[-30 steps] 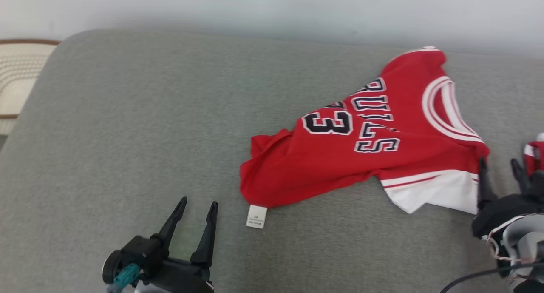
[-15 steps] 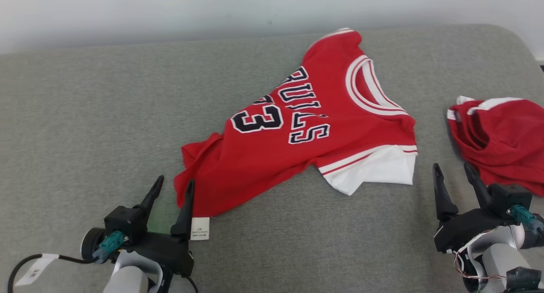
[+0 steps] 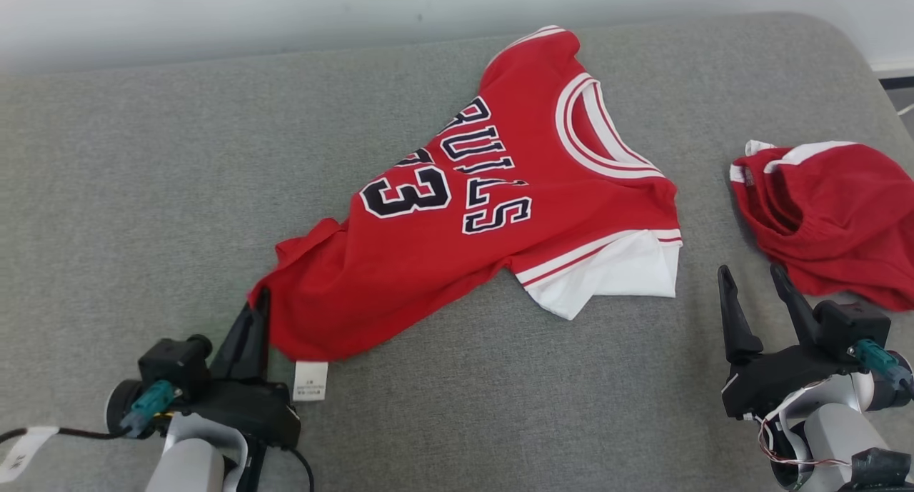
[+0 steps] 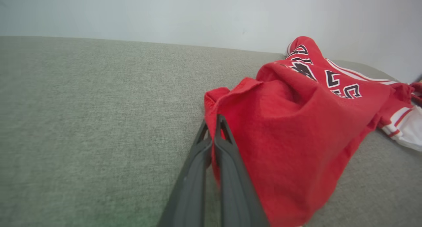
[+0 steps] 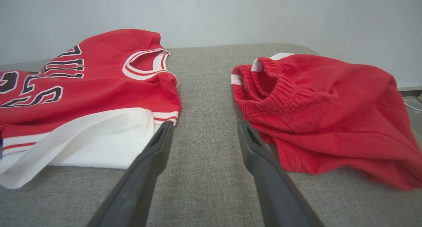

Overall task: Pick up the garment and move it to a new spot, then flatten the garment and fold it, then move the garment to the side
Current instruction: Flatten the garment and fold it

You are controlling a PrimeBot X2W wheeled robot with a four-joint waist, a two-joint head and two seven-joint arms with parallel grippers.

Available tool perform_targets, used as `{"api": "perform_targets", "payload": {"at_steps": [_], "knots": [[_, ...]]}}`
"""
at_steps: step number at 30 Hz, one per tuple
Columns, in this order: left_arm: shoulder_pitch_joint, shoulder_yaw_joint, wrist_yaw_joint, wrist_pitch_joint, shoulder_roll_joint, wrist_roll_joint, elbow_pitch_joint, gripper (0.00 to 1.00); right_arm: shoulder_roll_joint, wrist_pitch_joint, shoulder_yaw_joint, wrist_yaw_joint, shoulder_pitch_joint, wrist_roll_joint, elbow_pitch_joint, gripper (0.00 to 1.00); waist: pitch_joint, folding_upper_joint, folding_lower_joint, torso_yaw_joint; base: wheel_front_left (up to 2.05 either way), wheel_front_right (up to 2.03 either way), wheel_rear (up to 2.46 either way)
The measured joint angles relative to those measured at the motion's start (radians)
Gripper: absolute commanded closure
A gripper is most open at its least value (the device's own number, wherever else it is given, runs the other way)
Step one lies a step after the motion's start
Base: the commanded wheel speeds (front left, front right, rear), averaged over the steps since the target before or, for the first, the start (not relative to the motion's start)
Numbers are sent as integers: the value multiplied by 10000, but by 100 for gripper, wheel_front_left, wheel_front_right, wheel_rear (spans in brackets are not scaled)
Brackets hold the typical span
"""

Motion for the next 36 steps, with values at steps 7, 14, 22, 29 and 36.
{"api": "perform_targets", "payload": {"at_steps": [7, 14, 22, 29, 36], "knots": [[751, 303, 635, 0, 2, -727, -1127, 100, 79, 0, -12, 0, 331, 65, 163, 0, -322, 0, -1, 455, 0, 0, 0], [1674, 401, 1287, 0, 2, -1396, -1453, 100, 255, 0, 46, 0, 638, 113, 453, 0, -765, -1, -2, 1077, 0, 0, 0], [1871, 573, 1515, 0, 4, -1486, -1601, 0, 395, 0, -6, 0, 681, 155, 593, 0, -1030, 0, -3, 1637, 0, 0, 0], [1876, 763, 1490, 0, 4, -1283, -1666, 0, 462, 0, -69, 0, 786, 169, 587, 0, -1015, 0, -2, 1702, 0, 0, 0], [2189, 314, 1244, 0, 6, -1185, -1047, 0, 479, 0, -92, 0, 802, 222, 598, 0, -883, 0, -1, 1612, 0, 0, 0]]}}
